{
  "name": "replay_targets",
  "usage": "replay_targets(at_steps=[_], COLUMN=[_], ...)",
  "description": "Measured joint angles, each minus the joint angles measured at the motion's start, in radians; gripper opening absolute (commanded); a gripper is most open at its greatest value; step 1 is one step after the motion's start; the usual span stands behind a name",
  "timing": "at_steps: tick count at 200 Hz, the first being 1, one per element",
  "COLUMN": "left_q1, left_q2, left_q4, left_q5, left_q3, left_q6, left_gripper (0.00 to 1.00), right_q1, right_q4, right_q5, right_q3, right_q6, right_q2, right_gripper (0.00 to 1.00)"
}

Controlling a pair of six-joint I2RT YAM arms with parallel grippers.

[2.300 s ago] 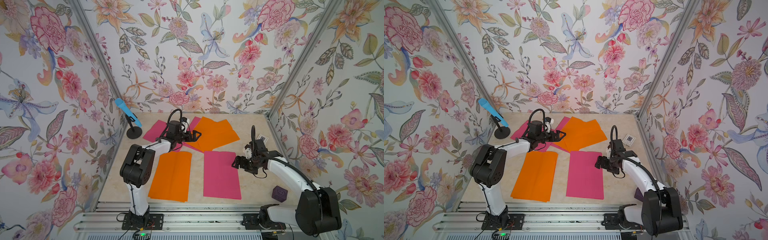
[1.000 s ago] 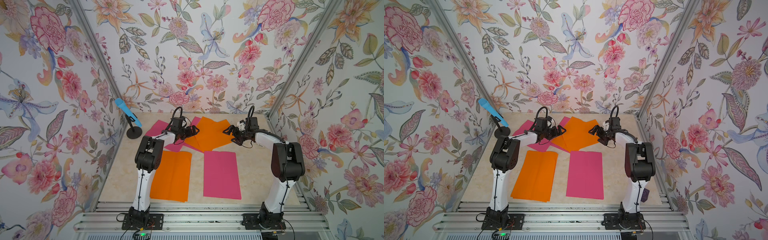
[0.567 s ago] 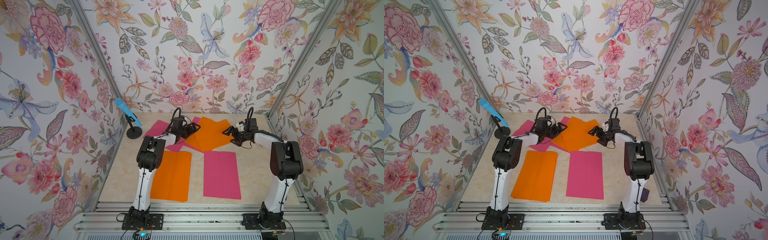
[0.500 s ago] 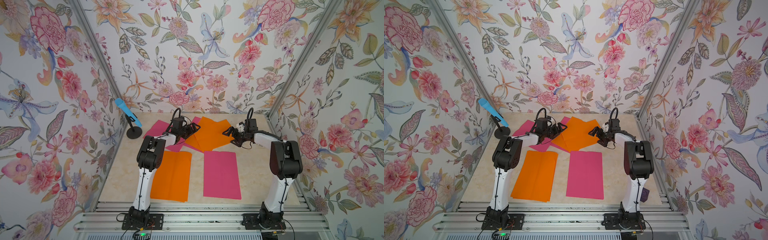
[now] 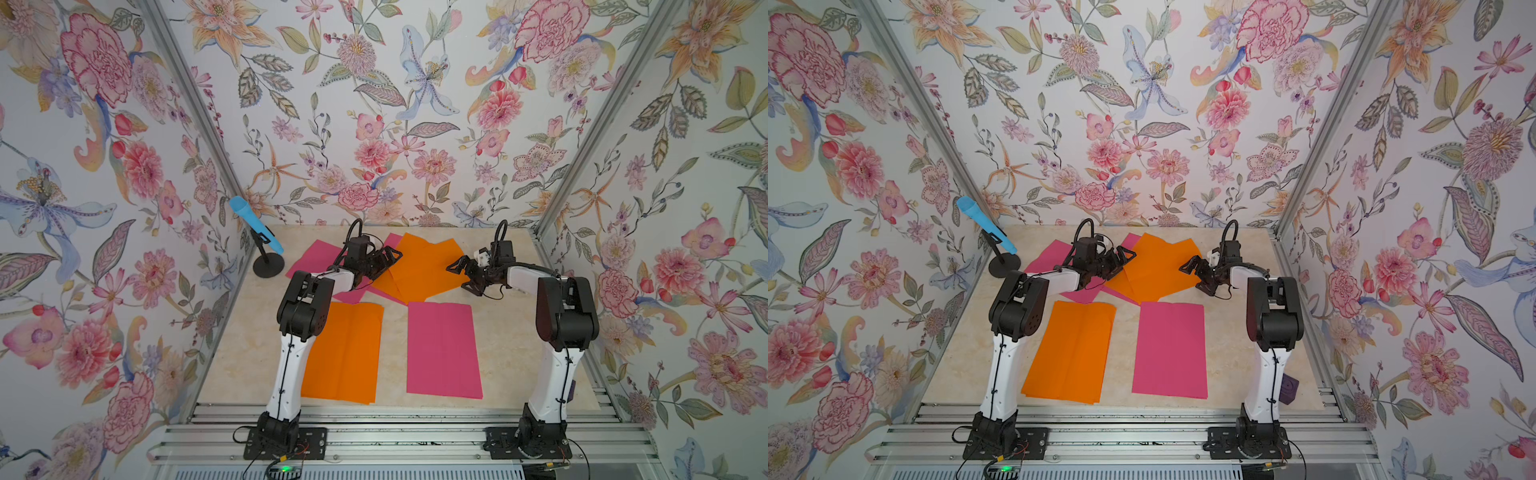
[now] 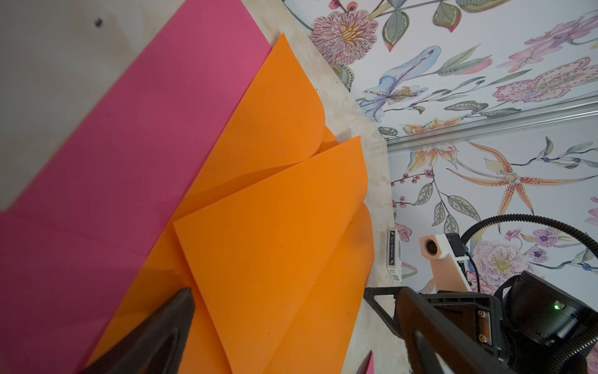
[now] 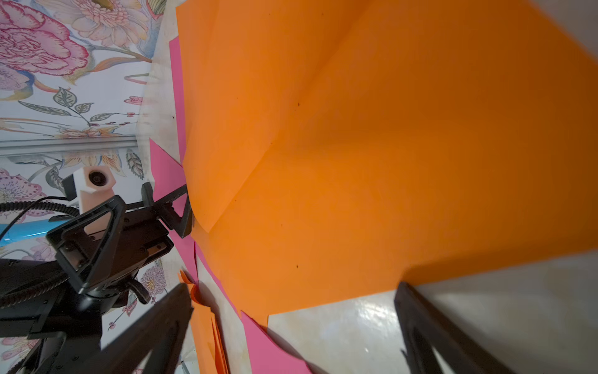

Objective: Sort the scattered colored papers by color
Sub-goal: Pick up the colored paper.

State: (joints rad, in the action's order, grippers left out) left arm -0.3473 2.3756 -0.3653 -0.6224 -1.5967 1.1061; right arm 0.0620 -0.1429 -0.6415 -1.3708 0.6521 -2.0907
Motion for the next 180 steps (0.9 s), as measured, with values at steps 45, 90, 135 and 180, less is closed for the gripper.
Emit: replay_targets(at_steps=[45, 90, 135, 180], left_q1=[-0.013, -0.019, -0.020, -0.026], left_q2=[0.032, 0.042, 0.042, 0.052], left_q4=[-0.023, -0.013, 0.010, 0.081], left_q5=[-0.003, -0.010, -0.022, -0.009], left_q3=[-0.037, -0.062, -0.093, -0.132], left_q6=[0.028, 0.032, 0.002, -0.040], left_gripper=[0.94, 0.64, 0.30, 0.09], right_q1=[0.000, 0.000, -0.001, -0.001], right_q4=[0.001, 0.001, 0.002, -0.001], right_q5=[-0.003, -0.004, -0.006, -0.006], right_q3=[0.000, 0.000, 0.000, 0.000], right_q6=[0.000, 0.000, 0.000, 0.000], right_q2=[0.000, 0.000, 0.000, 0.003], right_gripper=[1.00, 1.00, 1.00, 1.00])
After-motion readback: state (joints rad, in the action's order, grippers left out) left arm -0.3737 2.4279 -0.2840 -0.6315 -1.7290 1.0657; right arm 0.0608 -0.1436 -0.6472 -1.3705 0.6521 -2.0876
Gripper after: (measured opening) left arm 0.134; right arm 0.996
